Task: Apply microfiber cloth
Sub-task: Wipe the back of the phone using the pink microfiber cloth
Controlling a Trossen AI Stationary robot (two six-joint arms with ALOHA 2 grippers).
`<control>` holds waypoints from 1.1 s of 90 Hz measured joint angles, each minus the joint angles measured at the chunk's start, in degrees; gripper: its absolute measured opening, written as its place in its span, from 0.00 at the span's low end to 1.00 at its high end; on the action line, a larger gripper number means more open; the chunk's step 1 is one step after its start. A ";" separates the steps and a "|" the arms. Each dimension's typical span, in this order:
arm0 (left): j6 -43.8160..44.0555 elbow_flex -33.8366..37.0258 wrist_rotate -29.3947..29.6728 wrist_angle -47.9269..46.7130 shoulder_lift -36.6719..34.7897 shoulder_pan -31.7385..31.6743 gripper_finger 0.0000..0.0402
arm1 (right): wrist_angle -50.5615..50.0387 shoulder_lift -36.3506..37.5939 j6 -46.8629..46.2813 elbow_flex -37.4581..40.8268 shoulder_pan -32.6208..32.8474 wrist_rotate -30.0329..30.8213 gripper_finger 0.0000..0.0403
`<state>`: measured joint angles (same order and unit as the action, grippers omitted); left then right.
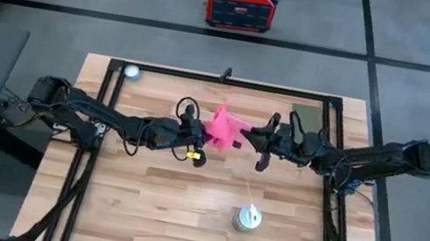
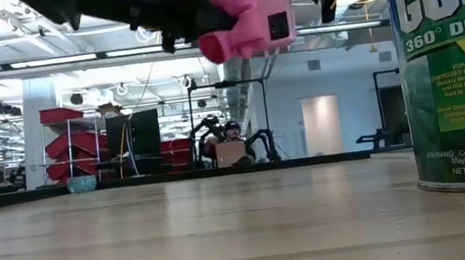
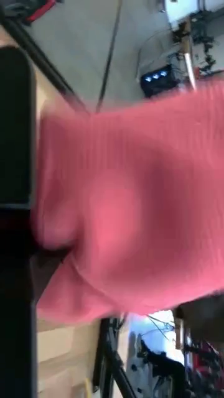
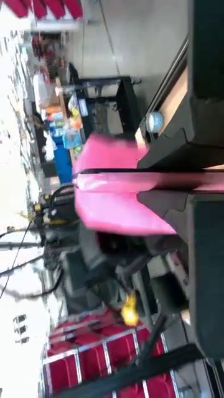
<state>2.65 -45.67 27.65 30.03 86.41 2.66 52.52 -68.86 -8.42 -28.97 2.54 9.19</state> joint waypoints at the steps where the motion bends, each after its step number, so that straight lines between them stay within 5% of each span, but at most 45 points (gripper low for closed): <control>1: 0.14 0.27 0.06 -0.03 0.04 0.05 0.00 | 0.03 0.00 -0.08 -0.08 0.08 -0.26 0.03; 27: 8.95 10.52 -0.08 1.42 0.09 0.98 0.00 | -0.04 0.02 1.22 -0.18 1.69 1.47 0.03; 48: 13.71 17.83 -6.12 0.82 0.02 1.13 0.00 | -0.44 0.02 1.96 -0.13 1.88 2.45 0.03; 99: 25.24 32.90 -4.34 5.11 -0.11 1.20 0.00 | -1.39 0.02 2.47 -0.05 1.99 2.58 0.03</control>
<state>27.88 -12.77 23.31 35.14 86.30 3.86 51.13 -68.84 -5.96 -29.02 4.54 11.77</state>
